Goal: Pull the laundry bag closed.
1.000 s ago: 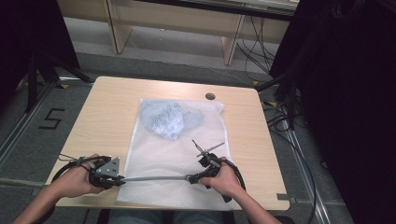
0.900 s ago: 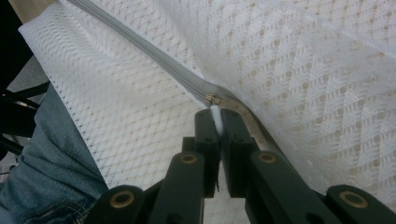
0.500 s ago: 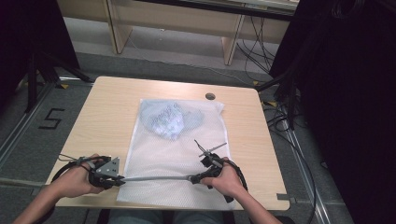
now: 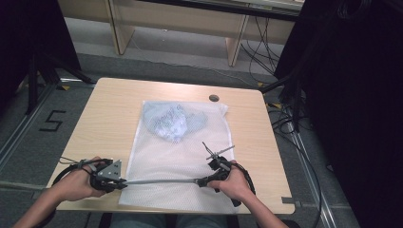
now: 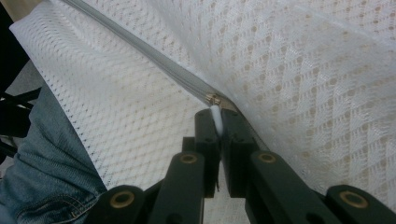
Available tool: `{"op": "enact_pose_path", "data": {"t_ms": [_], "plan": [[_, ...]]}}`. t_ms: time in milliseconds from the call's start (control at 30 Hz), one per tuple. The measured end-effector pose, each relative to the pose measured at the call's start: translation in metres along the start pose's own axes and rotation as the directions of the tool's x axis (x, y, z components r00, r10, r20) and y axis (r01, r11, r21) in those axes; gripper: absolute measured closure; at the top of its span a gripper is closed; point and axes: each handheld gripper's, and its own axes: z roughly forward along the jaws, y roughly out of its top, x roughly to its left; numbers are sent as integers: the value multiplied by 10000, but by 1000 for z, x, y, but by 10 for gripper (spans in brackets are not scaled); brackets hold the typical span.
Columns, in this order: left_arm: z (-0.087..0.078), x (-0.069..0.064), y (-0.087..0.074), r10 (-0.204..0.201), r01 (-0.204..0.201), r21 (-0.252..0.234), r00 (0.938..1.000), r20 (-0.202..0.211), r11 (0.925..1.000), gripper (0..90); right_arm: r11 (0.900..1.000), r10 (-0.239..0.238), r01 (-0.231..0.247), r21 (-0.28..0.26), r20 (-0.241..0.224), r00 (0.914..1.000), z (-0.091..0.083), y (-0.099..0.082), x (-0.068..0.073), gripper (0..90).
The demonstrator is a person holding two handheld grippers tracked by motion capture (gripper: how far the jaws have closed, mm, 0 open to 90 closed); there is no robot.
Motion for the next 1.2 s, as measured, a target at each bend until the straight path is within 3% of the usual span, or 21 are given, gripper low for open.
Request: {"op": "enact_pose_path", "data": {"t_ms": [200,233,267,300,433,467,633,667,767,900,933,1000,1033,1200], "plan": [[-1,0,-1,2,-2,-63,10000,-45,10000,825,10000,-78,78,10,147,9999,-1,-1,-2,871],[-1,0,-1,-3,3,-67,10000,-48,10000,825,9995,265,-268,139,262,9993,-3,-1,-2,870],[0,-1,-1,-107,107,-155,9999,-51,9998,825,9999,101,-101,-71,16,9999,-3,-1,-3,871],[-1,0,-1,24,-25,-60,10000,-42,10000,825,10000,-19,20,-63,78,10000,-3,-2,-5,870],[-1,0,0,11,-11,-49,10000,-57,10000,825,9997,221,-217,-130,244,9995,-6,-6,-8,870],[-1,0,0,1,-1,-58,10000,-58,10000,825,9997,219,-218,-115,93,9997,-7,-6,-8,870],[-1,0,0,13,-13,-31,10000,-35,10000,825,9985,536,-530,-138,422,9977,-9,-9,-9,870],[-1,0,0,19,-19,-29,10000,-42,10000,825,9989,374,-365,-285,327,9988,-9,-9,-10,870],[-1,0,0,24,-24,-66,10000,-50,10000,825,9970,642,-641,-445,20,9979,-9,-8,-9,870],[-1,0,0,33,-33,-75,10000,-48,10000,825,9950,931,-920,-391,253,9953,-11,-10,-10,870],[-1,0,0,28,-29,-73,10000,-50,10000,825,9954,818,-810,-518,138,9966,-11,-10,-10,870],[-1,0,0,27,-28,-75,10000,-53,10000,825,9937,1053,-1045,-409,183,9943,-13,-11,-10,870],[-1,0,0,19,-19,-69,10000,-47,10000,825,9955,808,-799,-503,160,9966,-13,-12,-12,870],[-1,0,0,23,-24,-71,10000,-57,10000,825,9937,978,-971,-556,114,9951,-15,-14,-14,870]]}}
